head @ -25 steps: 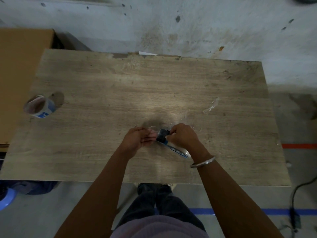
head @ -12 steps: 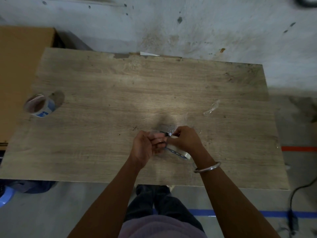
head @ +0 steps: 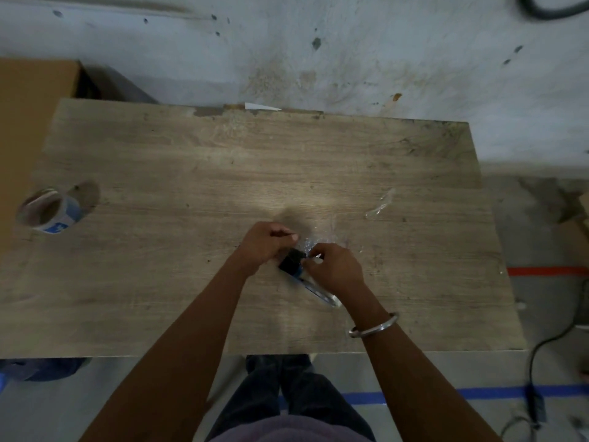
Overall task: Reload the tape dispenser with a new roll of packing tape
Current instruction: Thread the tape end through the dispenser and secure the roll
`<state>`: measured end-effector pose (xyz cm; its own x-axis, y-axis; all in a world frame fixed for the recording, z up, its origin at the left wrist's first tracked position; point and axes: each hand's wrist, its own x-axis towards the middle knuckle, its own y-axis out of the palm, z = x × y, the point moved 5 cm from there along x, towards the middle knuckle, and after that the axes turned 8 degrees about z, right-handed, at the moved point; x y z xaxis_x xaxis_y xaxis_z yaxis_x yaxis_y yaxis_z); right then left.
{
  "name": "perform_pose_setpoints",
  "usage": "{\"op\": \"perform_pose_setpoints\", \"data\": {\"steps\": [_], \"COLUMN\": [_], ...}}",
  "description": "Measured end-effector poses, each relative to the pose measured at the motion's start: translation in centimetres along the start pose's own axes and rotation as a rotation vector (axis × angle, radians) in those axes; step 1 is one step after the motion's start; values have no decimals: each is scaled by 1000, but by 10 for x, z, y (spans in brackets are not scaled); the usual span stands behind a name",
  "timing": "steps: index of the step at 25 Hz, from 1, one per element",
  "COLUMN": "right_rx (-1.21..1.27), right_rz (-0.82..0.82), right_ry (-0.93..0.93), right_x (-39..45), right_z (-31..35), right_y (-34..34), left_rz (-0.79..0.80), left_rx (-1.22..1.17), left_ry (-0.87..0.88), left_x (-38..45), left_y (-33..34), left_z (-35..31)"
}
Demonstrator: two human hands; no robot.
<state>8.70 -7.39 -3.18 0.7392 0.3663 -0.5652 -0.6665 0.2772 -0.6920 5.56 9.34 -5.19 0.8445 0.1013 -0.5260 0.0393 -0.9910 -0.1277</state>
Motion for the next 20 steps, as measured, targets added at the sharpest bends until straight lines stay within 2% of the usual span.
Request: {"op": "perform_pose_setpoints", "data": {"steps": [3,5,7,12,15,17,20], "right_rx": [19,32,58,91,135,147,153], "right_rz": [-45,-84,-148,-213,-222,-196,-203], "right_ry": [28,22,-20,-28,80,137,167], "right_x": [0,-3,-8,-18,-21,-23,-26], "right_z": [0,-2,-5,-12,-17,-21,-24], "right_y": [1,2,3,3,-2,-6,-10], "left_rz": [113,180,168,76,71,50,-8], "left_rx": [417,551,603,619,383,240,224], "left_ry": [87,39,15,-105,-153,-108,-9], "left_x": [23,27,23,23,18,11,4], "left_y": [13,25,31,37,39,38,38], "left_z": [-8,-5,-6,-1,3,-2,-15]}}
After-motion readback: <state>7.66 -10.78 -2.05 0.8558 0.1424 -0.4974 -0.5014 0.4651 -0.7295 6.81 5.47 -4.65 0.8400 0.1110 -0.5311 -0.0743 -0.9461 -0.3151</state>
